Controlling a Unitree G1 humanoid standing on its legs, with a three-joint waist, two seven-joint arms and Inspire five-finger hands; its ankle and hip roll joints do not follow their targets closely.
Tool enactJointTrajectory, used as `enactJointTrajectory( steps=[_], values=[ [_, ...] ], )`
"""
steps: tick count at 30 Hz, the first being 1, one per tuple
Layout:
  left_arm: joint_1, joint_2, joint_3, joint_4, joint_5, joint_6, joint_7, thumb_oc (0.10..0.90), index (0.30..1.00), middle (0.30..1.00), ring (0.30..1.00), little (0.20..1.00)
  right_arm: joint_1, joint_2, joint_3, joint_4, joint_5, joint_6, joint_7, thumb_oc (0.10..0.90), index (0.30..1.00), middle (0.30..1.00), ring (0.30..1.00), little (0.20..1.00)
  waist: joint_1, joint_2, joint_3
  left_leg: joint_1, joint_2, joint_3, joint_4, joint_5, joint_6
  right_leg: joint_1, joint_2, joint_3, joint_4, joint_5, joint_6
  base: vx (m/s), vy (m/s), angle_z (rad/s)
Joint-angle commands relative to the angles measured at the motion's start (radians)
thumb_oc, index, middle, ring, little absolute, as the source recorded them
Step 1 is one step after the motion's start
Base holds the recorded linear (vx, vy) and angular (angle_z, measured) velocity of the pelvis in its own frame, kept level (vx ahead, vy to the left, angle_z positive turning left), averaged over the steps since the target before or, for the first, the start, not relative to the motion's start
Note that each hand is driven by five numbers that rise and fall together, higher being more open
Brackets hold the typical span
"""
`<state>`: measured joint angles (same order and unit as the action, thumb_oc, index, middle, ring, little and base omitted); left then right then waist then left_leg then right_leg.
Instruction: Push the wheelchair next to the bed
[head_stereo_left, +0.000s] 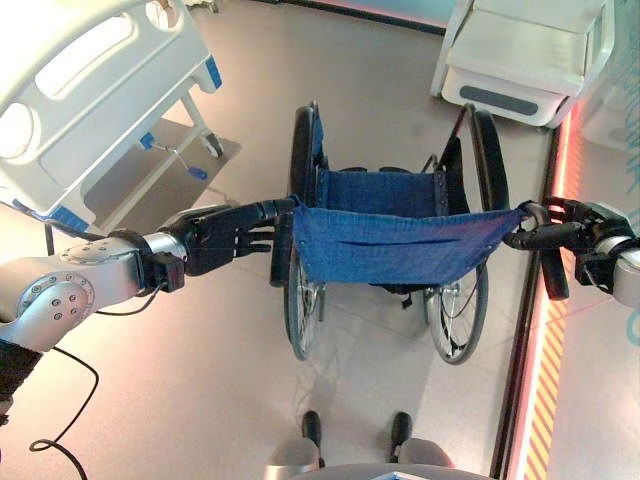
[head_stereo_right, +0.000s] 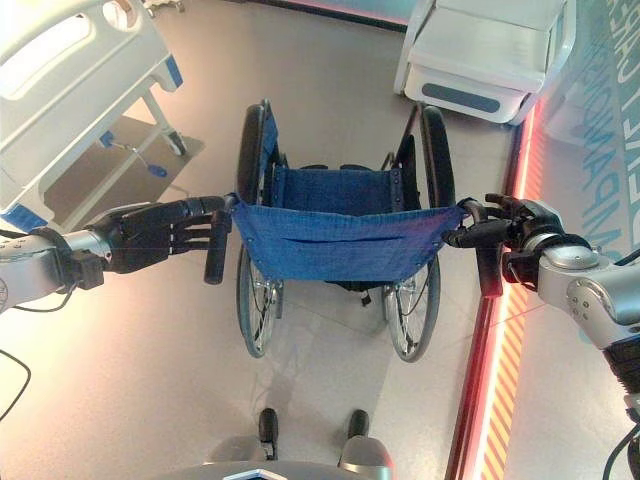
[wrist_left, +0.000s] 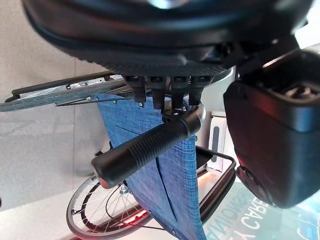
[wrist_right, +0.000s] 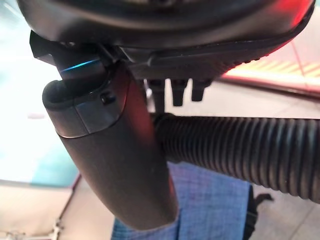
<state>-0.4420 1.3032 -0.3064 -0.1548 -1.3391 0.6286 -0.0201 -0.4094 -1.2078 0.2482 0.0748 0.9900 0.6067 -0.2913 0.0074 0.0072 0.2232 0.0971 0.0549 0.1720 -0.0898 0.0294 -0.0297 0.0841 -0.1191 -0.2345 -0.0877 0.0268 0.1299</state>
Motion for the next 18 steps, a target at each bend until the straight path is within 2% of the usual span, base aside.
enactJointTrajectory(
  steps=[1,4,7,11,15,18],
  values=[
    [-0.115,0.038,-0.028,-0.04,0.011,-0.073,-0.123,0.8,0.9,0.9,0.9,0.9,-0.156,-0.102,0.055,0.029,-0.029,-0.027,0.004,0.8,0.9,0.9,0.9,0.9,-0.015,-0.01,-0.09,-0.022,-0.012,0.042,0.014,-0.003,-0.023,-0.008,0.006,-0.008,0.017,0.012,0.019,0.0,0.0,0.0],
    [-0.164,0.051,-0.07,-0.016,0.103,-0.11,-0.119,0.8,0.9,0.9,0.9,0.9,-0.206,-0.08,0.111,0.051,-0.028,-0.022,-0.007,0.8,0.9,0.9,0.9,0.9,-0.012,-0.005,-0.088,-0.022,-0.014,0.039,0.013,-0.002,-0.024,-0.006,0.008,-0.011,0.017,0.01,0.018,0.0,0.0,0.0],
    [-0.178,0.065,-0.072,-0.003,0.141,-0.114,-0.123,0.8,0.9,0.9,0.9,0.9,-0.215,-0.079,0.12,0.056,-0.024,-0.02,-0.011,0.8,0.9,0.9,0.9,0.9,-0.01,-0.004,-0.086,-0.023,-0.014,0.039,0.015,-0.002,-0.024,-0.006,0.007,-0.013,0.018,0.009,0.016,0.0,0.0,0.0],
    [-0.193,0.106,-0.059,0.029,0.225,-0.108,-0.162,0.8,0.9,0.9,0.9,0.9,-0.229,-0.093,0.116,0.064,-0.007,-0.01,-0.01,0.8,0.9,0.9,0.9,0.9,-0.005,0.002,-0.074,-0.033,-0.013,0.036,0.018,0.002,-0.026,-0.011,0.004,-0.023,0.023,0.008,0.014,-0.05,-0.006,0.01],
    [-0.183,0.144,-0.033,0.074,0.291,-0.155,-0.22,0.8,0.9,0.9,0.9,0.9,-0.236,-0.101,0.106,0.068,0.003,-0.013,-0.004,0.8,0.9,0.9,0.9,0.9,0.003,0.01,-0.062,-0.04,-0.016,0.031,0.018,0.003,-0.025,-0.013,0.001,-0.034,0.026,0.006,0.011,-0.05,-0.004,0.02],
    [-0.175,0.154,-0.018,0.083,0.302,-0.173,-0.225,0.8,0.9,0.9,0.9,0.9,-0.238,-0.099,0.104,0.069,0.006,-0.012,0.003,0.8,0.9,0.9,0.9,0.9,0.005,0.015,-0.062,-0.04,-0.015,0.028,0.018,0.004,-0.026,-0.011,-0.001,-0.041,0.027,0.004,0.011,-0.02,-0.012,0.07]
  ],
)
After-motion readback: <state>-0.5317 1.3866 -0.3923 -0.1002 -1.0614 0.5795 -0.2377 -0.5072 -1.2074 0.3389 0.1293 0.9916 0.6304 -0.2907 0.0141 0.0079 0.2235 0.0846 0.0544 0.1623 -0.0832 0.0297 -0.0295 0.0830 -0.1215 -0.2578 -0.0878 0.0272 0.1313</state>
